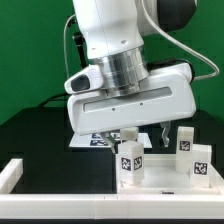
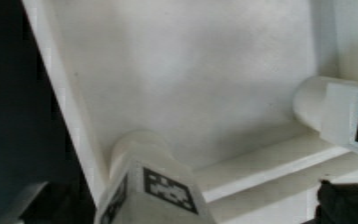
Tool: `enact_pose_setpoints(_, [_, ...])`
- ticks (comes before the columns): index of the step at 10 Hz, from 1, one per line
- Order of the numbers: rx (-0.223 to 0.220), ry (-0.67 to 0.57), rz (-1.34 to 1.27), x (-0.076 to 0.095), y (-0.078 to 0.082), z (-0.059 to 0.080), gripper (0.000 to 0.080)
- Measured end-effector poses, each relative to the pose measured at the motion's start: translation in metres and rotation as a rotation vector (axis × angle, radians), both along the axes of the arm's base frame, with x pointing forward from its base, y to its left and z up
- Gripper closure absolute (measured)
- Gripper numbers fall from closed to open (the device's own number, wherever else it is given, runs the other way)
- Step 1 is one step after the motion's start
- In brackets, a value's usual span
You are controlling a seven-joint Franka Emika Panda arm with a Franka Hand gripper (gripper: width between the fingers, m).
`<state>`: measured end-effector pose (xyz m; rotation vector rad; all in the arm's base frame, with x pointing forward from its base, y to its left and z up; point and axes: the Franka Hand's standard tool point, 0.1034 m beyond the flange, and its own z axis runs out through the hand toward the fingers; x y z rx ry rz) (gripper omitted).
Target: Assemble square table
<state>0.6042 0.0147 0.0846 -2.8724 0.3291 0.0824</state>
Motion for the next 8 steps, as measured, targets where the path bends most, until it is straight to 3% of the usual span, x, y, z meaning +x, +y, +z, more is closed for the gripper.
enact_pose_setpoints(4, [-0.01,-0.029,0.038,0.0075,-0.0179,-0.0035,0.0151])
enact_pose_setpoints(7, [-0.009,-0.03,0.016,0.0066,-0.0172,-0.0065,0.0151])
enact_pose_setpoints(8, [-0.009,-0.031,0.022,0.0065,-0.0172,-0.0065,0.0282])
